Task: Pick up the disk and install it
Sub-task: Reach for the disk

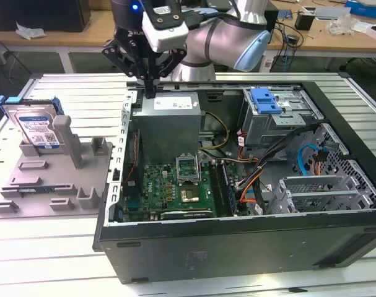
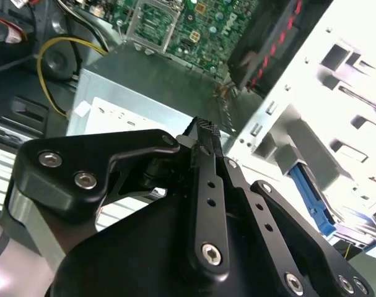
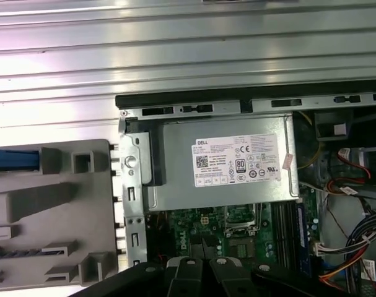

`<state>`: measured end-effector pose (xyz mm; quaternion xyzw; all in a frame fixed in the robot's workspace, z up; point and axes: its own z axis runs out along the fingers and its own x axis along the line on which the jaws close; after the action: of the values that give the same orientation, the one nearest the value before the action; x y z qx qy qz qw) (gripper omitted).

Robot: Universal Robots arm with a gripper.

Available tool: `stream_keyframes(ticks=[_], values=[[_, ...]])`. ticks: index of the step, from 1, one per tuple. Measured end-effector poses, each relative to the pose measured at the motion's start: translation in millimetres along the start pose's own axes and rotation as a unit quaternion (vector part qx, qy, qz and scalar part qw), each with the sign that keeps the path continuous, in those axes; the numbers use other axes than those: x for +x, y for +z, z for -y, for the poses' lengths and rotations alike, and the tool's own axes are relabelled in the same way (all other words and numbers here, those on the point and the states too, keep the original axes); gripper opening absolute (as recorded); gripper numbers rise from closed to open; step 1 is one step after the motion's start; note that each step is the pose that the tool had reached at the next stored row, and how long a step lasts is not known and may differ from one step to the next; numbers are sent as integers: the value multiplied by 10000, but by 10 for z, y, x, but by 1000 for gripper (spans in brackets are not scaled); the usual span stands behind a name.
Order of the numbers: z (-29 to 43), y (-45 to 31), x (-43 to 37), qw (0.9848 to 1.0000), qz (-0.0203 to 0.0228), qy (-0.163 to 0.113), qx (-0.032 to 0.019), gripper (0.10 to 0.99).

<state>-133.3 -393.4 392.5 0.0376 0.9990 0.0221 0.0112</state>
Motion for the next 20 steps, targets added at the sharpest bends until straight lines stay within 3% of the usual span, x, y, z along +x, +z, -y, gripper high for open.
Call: stream_keyframes(ticks=[2, 9, 13, 20], values=[[-21, 3, 102, 10000, -1, 3, -1, 106], [-73, 6, 340, 10000, -8, 7, 1, 106], [-122, 11, 544, 10000, -13, 10, 1, 106], [-177, 17, 778, 10000, -22, 16, 2, 106]])
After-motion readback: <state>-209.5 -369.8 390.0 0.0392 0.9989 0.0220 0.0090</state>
